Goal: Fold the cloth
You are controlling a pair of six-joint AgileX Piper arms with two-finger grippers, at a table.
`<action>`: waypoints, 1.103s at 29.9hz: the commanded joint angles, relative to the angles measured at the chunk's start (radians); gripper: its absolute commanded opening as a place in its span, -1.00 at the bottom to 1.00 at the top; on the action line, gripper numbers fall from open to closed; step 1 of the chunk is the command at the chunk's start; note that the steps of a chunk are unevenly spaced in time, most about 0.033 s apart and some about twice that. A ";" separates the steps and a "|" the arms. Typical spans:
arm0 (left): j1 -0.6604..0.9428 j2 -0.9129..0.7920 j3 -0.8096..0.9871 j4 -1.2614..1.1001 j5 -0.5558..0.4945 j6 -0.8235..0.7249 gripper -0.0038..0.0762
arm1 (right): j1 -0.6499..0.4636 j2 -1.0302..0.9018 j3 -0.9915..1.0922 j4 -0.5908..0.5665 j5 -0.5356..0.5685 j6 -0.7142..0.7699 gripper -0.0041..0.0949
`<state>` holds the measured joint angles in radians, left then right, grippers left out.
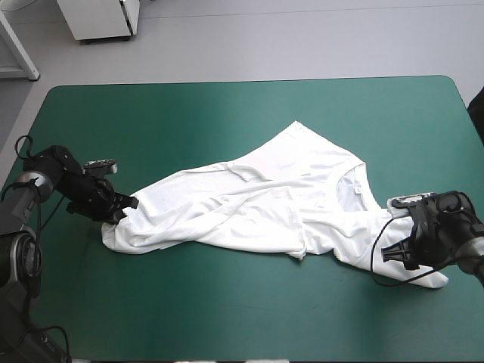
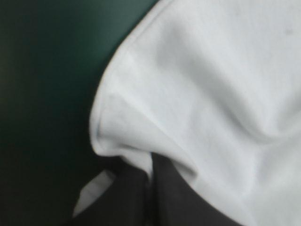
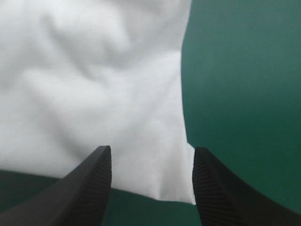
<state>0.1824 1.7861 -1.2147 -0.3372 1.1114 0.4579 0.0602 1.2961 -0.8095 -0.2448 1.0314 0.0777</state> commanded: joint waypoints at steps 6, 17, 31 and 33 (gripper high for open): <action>-0.010 -0.018 -0.003 -0.040 0.006 0.018 -0.96 | -0.137 0.060 -0.020 0.072 -0.039 -0.023 0.06; -0.010 -0.018 -0.003 -0.040 0.011 0.024 -0.96 | -0.153 0.201 -0.020 0.176 -0.046 -0.042 0.06; -0.010 -0.025 -0.003 -0.082 -0.006 0.033 -0.96 | -0.152 0.261 -0.020 0.318 -0.121 -0.137 -0.95; -0.010 -0.048 -0.007 -0.116 -0.002 0.066 -0.96 | -0.152 0.260 -0.029 0.344 -0.123 -0.145 -0.95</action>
<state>0.1814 1.7885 -1.2116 -0.3785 1.1108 0.4940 -0.0935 1.5108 -0.8593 -0.0125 1.0544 -0.0505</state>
